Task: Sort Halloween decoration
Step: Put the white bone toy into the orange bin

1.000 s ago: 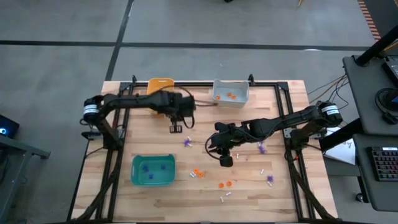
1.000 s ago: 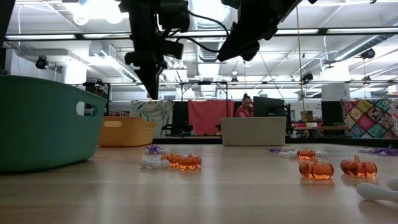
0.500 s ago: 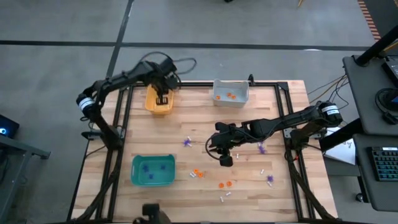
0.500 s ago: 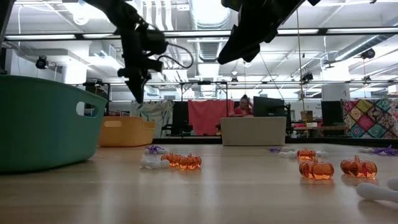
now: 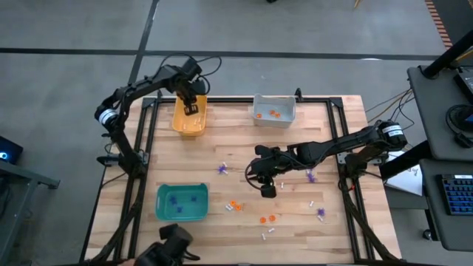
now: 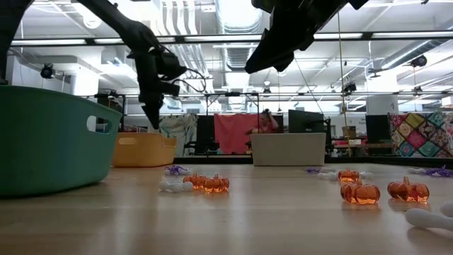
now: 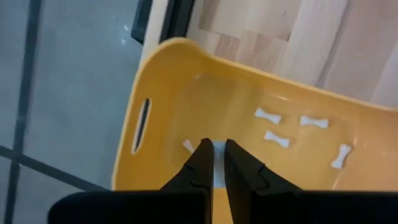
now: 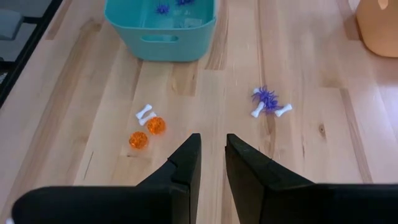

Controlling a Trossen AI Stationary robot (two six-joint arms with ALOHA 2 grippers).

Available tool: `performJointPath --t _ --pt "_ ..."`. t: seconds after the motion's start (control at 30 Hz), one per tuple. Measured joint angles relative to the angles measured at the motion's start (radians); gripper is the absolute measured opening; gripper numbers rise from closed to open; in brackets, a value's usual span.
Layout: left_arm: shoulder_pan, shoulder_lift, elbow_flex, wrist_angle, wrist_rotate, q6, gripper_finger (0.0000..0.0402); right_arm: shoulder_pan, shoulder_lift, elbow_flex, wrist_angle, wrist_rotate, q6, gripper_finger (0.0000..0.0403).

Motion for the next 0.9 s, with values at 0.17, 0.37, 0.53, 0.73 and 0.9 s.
performJointPath --t 0.17,0.37,0.53,0.73,0.9 --pt "0.000 0.040 -0.002 -0.020 0.000 -0.008 0.0000 0.000 0.000 -0.001 0.001 0.000 0.004 0.0063" --pt "0.000 0.088 -0.006 -0.020 0.000 -0.009 0.0000 0.000 0.000 -0.001 0.007 0.000 0.003 0.0063" --pt "0.000 0.123 -0.006 -0.017 0.000 -0.013 0.0000 0.000 0.000 -0.001 0.007 0.000 0.001 0.0063" --pt "0.000 0.165 -0.007 -0.016 -0.001 -0.020 0.0000 0.000 0.000 -0.001 0.007 0.000 -0.007 0.0063" --pt "0.000 0.185 -0.007 -0.013 -0.001 -0.024 0.0000 0.000 0.000 -0.001 0.007 0.000 -0.007 0.0063"
